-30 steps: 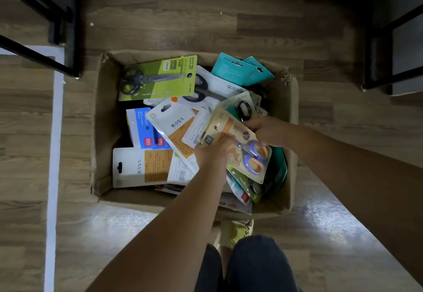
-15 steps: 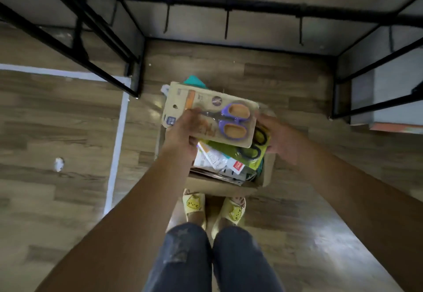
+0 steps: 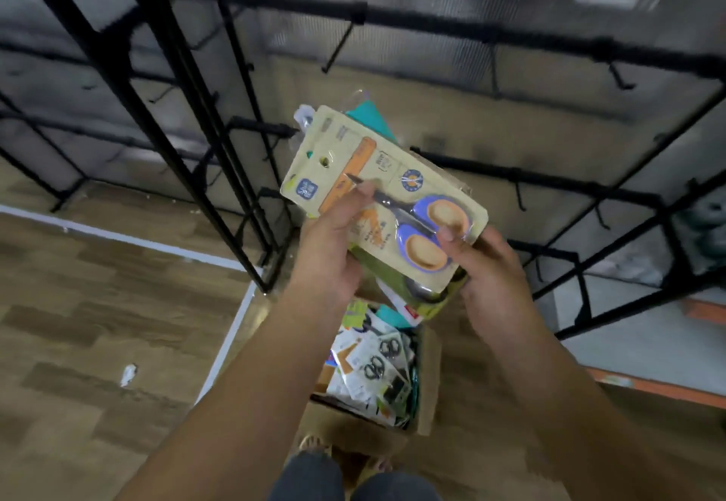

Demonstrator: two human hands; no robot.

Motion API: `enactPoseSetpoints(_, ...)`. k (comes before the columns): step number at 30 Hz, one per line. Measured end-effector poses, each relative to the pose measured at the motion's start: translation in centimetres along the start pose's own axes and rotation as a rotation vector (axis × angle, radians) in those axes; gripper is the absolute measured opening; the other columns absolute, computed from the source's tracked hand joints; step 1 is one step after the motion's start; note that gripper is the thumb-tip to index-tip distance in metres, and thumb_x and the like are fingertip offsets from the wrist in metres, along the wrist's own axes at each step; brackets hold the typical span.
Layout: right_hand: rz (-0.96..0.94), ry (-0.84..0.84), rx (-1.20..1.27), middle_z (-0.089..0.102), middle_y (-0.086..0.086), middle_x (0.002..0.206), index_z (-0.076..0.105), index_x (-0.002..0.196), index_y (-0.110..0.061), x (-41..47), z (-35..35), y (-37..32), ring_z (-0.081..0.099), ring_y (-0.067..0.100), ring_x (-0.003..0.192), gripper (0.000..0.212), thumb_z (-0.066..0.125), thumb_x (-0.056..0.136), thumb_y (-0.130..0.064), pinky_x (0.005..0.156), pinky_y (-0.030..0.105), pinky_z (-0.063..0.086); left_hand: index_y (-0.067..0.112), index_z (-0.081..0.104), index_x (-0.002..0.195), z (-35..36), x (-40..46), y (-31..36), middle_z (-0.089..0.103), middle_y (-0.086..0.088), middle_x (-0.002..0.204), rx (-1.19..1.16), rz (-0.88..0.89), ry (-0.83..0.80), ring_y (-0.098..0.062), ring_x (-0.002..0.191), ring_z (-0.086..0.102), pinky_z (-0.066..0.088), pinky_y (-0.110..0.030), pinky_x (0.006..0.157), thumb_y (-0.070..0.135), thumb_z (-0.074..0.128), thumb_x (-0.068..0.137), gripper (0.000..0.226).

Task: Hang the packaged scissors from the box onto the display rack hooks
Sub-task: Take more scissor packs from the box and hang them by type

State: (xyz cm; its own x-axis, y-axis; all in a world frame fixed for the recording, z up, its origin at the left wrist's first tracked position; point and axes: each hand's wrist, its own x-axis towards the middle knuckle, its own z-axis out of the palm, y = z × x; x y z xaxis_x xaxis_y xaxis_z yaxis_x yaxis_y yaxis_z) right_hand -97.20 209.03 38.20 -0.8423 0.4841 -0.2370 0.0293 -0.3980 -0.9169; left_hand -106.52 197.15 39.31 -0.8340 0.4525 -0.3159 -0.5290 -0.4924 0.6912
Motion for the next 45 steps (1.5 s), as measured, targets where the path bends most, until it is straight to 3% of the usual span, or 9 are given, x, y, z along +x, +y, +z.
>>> enactPoseSetpoints(6,-0.168,0.061,0.082,0.070,0.010,0.101,0.067,0.102,-0.011,-2.0,2.8,-6.4,0.064,0.025,0.094,0.032,0.064,0.071,-0.019,0.093,0.045,0.048,0.015,0.062,0.110,4.1,-2.6,3.7,0.072,-0.001,0.097,0.112,0.230,-0.164,-0.017,0.088,0.068,0.054,-0.028,0.070,0.002,0.073,0.062,0.051)
enactPoseSetpoints(12,-0.169,0.081,0.200,0.066,0.014,0.116,0.061,0.119,-0.010,-3.3,3.1,-8.9,0.061,0.032,0.109,0.053,0.065,0.070,-0.028,0.096,0.051,0.046,0.031,0.062,0.102,5.0,-4.0,3.3,0.074,0.008,0.098,0.160,0.365,-0.262,-0.009,0.093,0.069,0.055,-0.025,0.070,0.003,0.078,0.059,0.054)
enactPoseSetpoints(16,-0.240,0.032,0.135,0.071,0.010,0.103,0.067,0.107,-0.013,-3.7,3.3,-9.1,0.069,0.024,0.090,0.039,0.066,0.071,-0.027,0.079,0.043,0.055,0.025,0.066,0.107,5.2,-4.2,3.3,0.073,-0.001,0.105,0.022,0.351,-0.213,-0.017,0.096,0.069,0.056,-0.027,0.068,0.002,0.080,0.059,0.055)
enactPoseSetpoints(20,-0.226,-0.106,-0.026,0.070,0.014,0.105,0.069,0.106,-0.012,-3.5,3.0,-9.4,0.067,0.030,0.095,0.046,0.079,0.063,-0.023,0.075,0.046,0.056,0.015,0.064,0.109,4.8,-3.8,4.3,0.073,-0.006,0.105,-0.046,0.314,-0.225,-0.020,0.092,0.071,0.057,-0.029,0.067,-0.001,0.077,0.064,0.050)
enactPoseSetpoints(25,-0.212,-0.216,-0.249,0.072,0.010,0.102,0.072,0.102,-0.019,-2.9,3.2,-9.4,0.068,0.025,0.093,0.042,0.076,0.062,-0.033,0.070,0.026,0.054,0.017,0.066,0.106,3.2,-2.5,5.8,0.072,-0.008,0.107,-0.019,0.260,-0.209,-0.024,0.093,0.070,0.059,-0.036,0.071,0.008,0.071,0.064,0.044)
enactPoseSetpoints(29,-0.219,-0.082,-0.250,0.073,0.009,0.091,0.073,0.089,-0.016,-2.1,4.2,-8.5,0.070,0.020,0.082,0.034,0.084,0.056,-0.016,0.062,0.020,0.053,0.015,0.063,0.113,2.2,-1.3,6.8,0.072,-0.006,0.107,0.030,0.252,-0.229,-0.023,0.094,0.070,0.058,-0.032,0.067,0.006,0.070,0.065,0.049)
enactPoseSetpoints(33,-0.228,0.064,-0.206,0.074,0.008,0.087,0.071,0.086,-0.014,-1.8,4.8,-7.4,0.069,0.016,0.075,0.029,0.075,0.058,-0.020,0.057,0.020,0.052,0.017,0.062,0.114,1.4,0.3,7.0,0.073,-0.004,0.105,0.041,0.209,-0.239,-0.021,0.093,0.071,0.057,-0.031,0.064,0.009,0.070,0.066,0.050)
enactPoseSetpoints(37,-0.178,0.226,-0.078,0.072,0.009,0.093,0.063,0.100,-0.012,-1.7,3.5,-6.2,0.067,0.021,0.081,0.037,0.068,0.064,-0.019,0.065,0.030,0.051,0.018,0.061,0.113,0.5,1.3,6.4,0.073,-0.003,0.103,0.072,0.124,-0.227,-0.021,0.089,0.071,0.057,-0.032,0.061,0.013,0.071,0.066,0.048)
enactPoseSetpoints(45,-0.151,0.594,0.153,0.065,0.008,0.094,0.052,0.101,-0.014,-0.9,-4.8,-5.5,0.063,0.022,0.083,0.017,0.053,0.090,-0.001,0.071,0.038,0.050,0.018,0.059,0.119,2.0,3.2,4.2,0.074,0.002,0.101,0.105,0.108,-0.188,-0.015,0.087,0.071,0.057,-0.028,0.061,0.013,0.070,0.066,0.054)
